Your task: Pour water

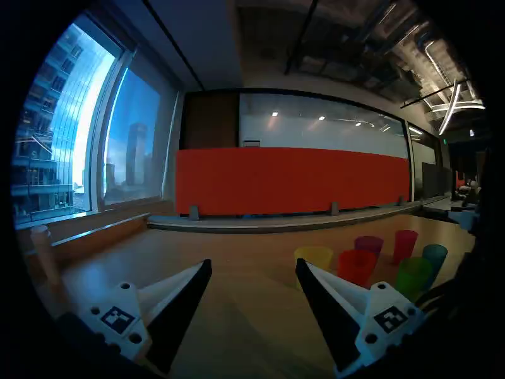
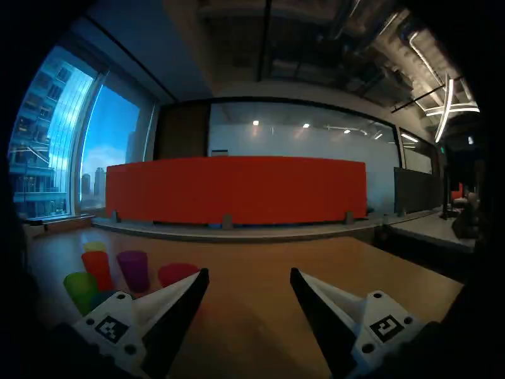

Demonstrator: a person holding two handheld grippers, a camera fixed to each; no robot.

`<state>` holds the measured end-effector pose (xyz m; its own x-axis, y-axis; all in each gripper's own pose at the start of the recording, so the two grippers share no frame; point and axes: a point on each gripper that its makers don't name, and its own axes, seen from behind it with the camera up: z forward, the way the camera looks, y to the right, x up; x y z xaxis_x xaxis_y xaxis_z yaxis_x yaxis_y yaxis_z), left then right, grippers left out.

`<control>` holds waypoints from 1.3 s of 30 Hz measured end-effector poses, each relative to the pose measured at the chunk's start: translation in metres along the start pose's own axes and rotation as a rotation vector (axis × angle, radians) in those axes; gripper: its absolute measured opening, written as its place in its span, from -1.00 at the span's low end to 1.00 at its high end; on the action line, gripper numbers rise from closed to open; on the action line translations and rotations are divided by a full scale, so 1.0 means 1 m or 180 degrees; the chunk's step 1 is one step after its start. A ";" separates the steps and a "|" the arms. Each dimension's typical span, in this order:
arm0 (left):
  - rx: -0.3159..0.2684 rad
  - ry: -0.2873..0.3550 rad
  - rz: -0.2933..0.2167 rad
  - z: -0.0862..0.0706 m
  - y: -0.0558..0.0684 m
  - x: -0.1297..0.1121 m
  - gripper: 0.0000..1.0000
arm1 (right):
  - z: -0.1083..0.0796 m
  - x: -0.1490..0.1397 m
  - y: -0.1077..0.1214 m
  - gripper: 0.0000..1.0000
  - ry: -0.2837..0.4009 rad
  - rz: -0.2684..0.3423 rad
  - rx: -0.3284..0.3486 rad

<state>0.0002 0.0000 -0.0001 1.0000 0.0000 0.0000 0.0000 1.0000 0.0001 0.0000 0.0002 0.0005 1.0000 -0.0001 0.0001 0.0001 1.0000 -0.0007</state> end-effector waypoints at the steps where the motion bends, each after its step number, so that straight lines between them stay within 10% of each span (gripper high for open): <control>1: 0.0001 0.0000 0.0000 0.000 0.000 0.001 0.98 | 0.000 0.000 0.000 0.99 0.0000 -0.0001 0.0001; 17: 0.0036 -0.0006 0.0059 0.003 -0.007 0.035 0.99 | 0.003 0.011 0.006 0.99 -0.0203 -0.0096 0.0028; 39: -0.0178 -0.0096 -0.0016 0.026 -0.011 0.150 0.99 | 0.021 0.154 0.002 0.99 -0.0161 0.0027 0.0303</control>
<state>0.1501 -0.0114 0.0263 0.9995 -0.0042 0.0304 0.0059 0.9984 -0.0559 0.1540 0.0027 0.0213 0.9987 0.0059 0.0510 -0.0107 0.9955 0.0942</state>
